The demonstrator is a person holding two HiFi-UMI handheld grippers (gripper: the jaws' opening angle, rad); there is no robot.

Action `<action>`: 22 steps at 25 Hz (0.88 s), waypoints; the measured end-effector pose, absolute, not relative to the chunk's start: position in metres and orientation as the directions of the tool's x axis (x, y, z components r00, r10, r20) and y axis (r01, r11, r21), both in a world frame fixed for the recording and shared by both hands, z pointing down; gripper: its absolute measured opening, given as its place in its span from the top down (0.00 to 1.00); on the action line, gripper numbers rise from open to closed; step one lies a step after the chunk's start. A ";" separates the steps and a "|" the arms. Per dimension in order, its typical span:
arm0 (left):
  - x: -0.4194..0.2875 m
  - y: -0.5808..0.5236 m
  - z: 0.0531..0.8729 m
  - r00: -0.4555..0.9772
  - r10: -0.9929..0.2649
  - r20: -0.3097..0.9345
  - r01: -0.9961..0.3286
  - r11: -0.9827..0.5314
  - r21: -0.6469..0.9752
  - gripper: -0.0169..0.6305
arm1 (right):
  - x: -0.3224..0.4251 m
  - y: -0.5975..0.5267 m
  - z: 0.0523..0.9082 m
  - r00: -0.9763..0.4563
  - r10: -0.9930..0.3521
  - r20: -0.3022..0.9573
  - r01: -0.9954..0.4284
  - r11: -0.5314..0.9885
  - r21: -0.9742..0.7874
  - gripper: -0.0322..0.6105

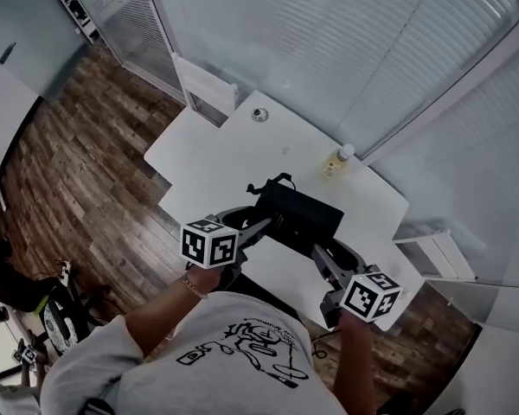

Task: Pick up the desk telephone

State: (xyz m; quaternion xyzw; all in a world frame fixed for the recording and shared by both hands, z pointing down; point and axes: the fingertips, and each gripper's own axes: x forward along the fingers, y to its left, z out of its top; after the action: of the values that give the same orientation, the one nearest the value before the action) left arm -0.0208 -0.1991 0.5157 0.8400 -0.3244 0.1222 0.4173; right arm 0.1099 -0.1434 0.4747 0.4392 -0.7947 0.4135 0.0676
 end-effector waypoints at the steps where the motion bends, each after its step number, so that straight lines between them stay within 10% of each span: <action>1: -0.020 -0.200 0.510 0.762 -0.446 0.470 -0.644 -0.443 0.624 0.62 | 0.111 -0.144 0.468 -0.604 -0.647 0.465 -0.754 0.276 -0.596 0.66; 22: -0.008 -0.191 0.430 0.767 -0.494 0.411 -0.637 -0.506 0.582 0.62 | 0.125 -0.135 0.394 -0.606 -0.698 0.382 -0.750 0.341 -0.567 0.66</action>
State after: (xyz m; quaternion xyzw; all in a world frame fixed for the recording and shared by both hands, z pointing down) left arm -0.0082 -0.1912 0.4303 0.8623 -0.3279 0.0960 0.3737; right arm 0.1250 -0.1348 0.3936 0.4424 -0.8181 0.3657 0.0355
